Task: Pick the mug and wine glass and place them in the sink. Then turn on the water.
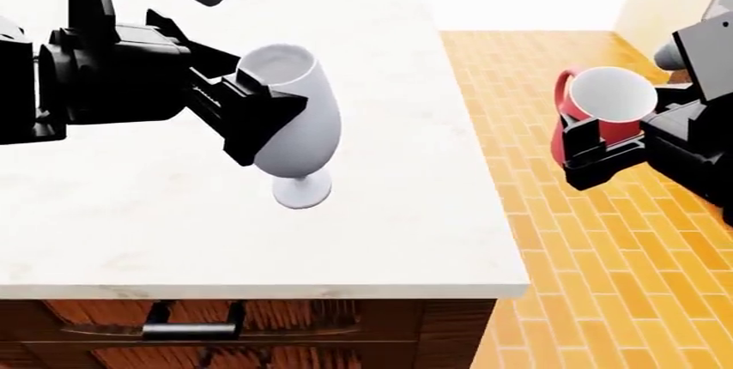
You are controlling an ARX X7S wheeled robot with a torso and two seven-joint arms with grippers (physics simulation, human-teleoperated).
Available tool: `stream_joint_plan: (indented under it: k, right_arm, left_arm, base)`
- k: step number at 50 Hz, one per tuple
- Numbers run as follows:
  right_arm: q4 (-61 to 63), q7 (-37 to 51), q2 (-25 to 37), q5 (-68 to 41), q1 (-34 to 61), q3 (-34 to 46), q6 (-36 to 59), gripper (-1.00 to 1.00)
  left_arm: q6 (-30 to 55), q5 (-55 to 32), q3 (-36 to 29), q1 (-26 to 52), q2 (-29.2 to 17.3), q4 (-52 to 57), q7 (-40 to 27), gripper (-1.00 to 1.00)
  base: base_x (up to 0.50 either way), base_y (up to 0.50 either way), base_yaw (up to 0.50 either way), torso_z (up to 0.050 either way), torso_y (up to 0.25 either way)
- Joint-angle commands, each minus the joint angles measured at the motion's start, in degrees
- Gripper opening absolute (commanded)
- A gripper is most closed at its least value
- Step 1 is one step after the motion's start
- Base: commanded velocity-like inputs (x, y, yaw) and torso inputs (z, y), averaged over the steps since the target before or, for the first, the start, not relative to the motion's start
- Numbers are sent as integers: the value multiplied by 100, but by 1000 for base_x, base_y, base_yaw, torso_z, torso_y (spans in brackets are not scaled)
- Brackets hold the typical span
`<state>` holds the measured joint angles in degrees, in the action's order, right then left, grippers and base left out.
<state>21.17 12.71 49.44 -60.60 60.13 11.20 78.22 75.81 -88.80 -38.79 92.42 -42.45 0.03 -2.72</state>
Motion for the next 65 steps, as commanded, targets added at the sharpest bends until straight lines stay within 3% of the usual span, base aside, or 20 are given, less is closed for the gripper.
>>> stream_joint_plan:
  k: [1, 65]
  right_arm:
    - [39, -26, -10, 75, 46, 70, -19, -100]
    - [115, 105, 145, -191, -103, 113, -149, -100]
  left_arm:
    - [-66, 49, 32, 21, -60, -30, -41, -100]
    - [-236, 53, -125, -10, -126, -1, -13, -100]
  base:
    - [1, 492, 0, 0, 0]
    - [1, 500, 0, 0, 1]
